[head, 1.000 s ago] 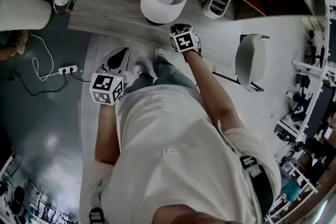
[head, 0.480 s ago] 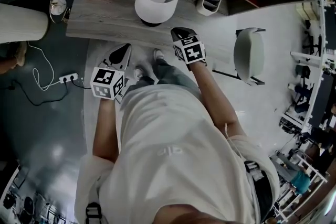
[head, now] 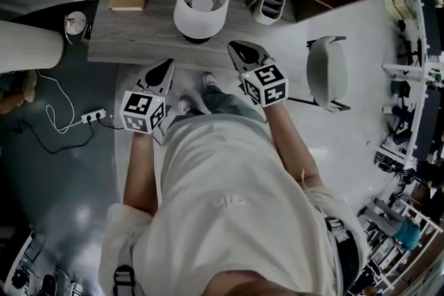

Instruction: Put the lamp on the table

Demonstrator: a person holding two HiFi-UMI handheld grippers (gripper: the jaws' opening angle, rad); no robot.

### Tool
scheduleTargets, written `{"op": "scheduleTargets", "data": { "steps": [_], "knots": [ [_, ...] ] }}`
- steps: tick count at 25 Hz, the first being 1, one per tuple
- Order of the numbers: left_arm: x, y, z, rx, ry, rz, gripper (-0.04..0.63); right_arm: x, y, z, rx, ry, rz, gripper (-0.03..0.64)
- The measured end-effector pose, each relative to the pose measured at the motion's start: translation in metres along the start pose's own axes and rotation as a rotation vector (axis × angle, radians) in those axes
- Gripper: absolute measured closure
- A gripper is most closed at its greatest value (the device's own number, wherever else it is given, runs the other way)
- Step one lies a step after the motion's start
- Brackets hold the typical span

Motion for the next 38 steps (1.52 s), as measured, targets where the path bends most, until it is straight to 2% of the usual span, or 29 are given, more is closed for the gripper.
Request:
{"op": "scheduleTargets", "data": {
  "steps": [6, 16, 27, 38],
  "knots": [
    [-0.007, -0.004, 0.016, 0.026, -0.047, -0.018, 0.581, -0.022, 0.01, 0.015, -0.018, -0.104, 0.014, 0.575],
    [-0.014, -0.009, 0.034, 0.042, -0.109, -0.034, 0.581, -0.037, 0.018, 0.031, -0.055, -0.217, 0.058, 0.575],
    [-0.013, -0.012, 0.046, 0.035, -0.152, -0.036, 0.581, -0.038, 0.015, 0.037, -0.086, -0.23, 0.051, 0.575],
    [-0.01, -0.011, 0.047, 0.044, -0.146, -0.036, 0.581, -0.035, 0.007, 0.031, -0.069, -0.231, 0.042, 0.575]
  ]
}}
Point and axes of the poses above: the fingertips, and each gripper's own axes: x forward along the fingers, y to its left, z out of its top, the point moved 9 cm from there along -x, backward along the fingers, and after that the axes turned 12 degrees about z, right-handed, at the moved point
